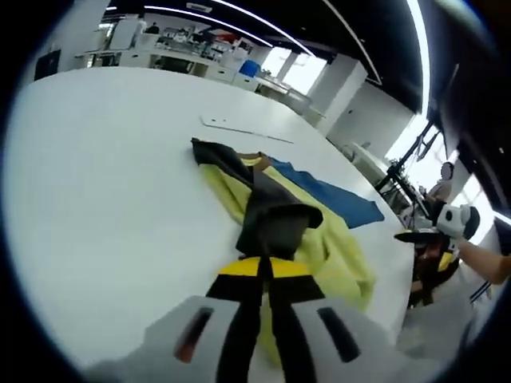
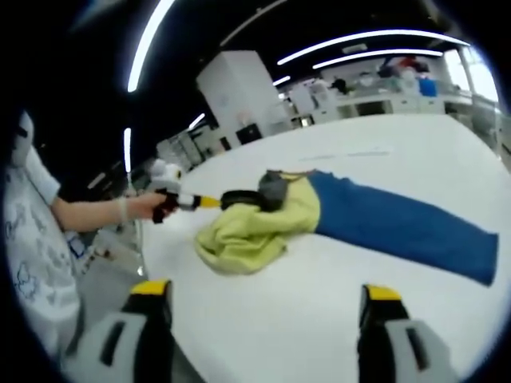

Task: Fold the garment on the visible template until the final outline fits inside the template.

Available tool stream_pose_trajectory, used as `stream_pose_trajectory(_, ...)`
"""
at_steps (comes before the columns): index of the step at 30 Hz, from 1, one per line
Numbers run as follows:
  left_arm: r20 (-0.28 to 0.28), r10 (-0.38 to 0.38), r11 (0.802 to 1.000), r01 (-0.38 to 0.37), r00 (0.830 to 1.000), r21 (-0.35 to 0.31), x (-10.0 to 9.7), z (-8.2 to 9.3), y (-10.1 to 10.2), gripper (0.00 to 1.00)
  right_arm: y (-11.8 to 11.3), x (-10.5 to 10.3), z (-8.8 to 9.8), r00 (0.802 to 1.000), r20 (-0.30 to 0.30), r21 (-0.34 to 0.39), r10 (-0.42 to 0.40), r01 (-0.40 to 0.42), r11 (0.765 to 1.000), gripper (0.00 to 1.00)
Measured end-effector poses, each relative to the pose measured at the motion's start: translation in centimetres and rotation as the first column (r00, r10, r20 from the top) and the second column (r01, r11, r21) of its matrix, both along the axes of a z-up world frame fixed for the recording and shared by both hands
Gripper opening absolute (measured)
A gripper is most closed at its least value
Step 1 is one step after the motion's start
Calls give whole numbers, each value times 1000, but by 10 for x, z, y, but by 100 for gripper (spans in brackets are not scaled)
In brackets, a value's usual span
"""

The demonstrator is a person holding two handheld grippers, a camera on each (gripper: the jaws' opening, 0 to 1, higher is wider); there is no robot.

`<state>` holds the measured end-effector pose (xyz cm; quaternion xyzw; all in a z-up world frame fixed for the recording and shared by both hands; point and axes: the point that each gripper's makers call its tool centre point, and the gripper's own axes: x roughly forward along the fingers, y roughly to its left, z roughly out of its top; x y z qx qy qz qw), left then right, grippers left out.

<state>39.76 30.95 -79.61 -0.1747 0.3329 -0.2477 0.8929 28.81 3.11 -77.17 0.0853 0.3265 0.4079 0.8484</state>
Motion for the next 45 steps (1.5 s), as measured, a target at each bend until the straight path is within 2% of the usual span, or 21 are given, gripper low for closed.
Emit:
stream_pose_trajectory(14, 106, -24, 998, 30, 994, -56, 9, 46, -18, 0, 8, -2, 3, 1000, 0, 9, 10, -10, 1000, 97)
stream_pose_trajectory(16, 123, -30, 997, 39, 992, -73, 9, 59, -28, 0, 7, -1, 2, 1000, -1, 8, 9, -9, 1000, 97)
stream_pose_trajectory(18, 132, -41, 996, 52, 990, -76, 7, 63, -36, 0, 7, -2, 2, 1000, -1, 6, 8, -8, 1000, 97)
stream_pose_trajectory(23, 128, -104, 992, 112, 986, -54, -3, 57, -57, 0, 5, -2, 1, 1000, -3, 9, 3, -3, 1000, 97)
stream_pose_trajectory(28, 106, -198, 980, 196, 974, 31, -22, 41, -82, 0, 5, -4, 0, 1000, -8, 11, 3, -3, 1000, 97)
stream_pose_trajectory(32, 85, -245, 969, 241, 966, 56, -35, 32, -95, 0, 4, -3, -1, 1000, -10, 14, 3, -3, 1000, 97)
stream_pose_trajectory(43, 7, -337, 938, 335, 942, 89, -72, 17, -114, 0, 9, -6, -1, 1000, -16, 16, 8, -8, 1000, 97)
stream_pose_trajectory(45, -11, -344, 935, 344, 939, 92, -75, 10, -114, 0, 9, -6, -2, 1000, -16, 18, 12, -12, 1000, 97)
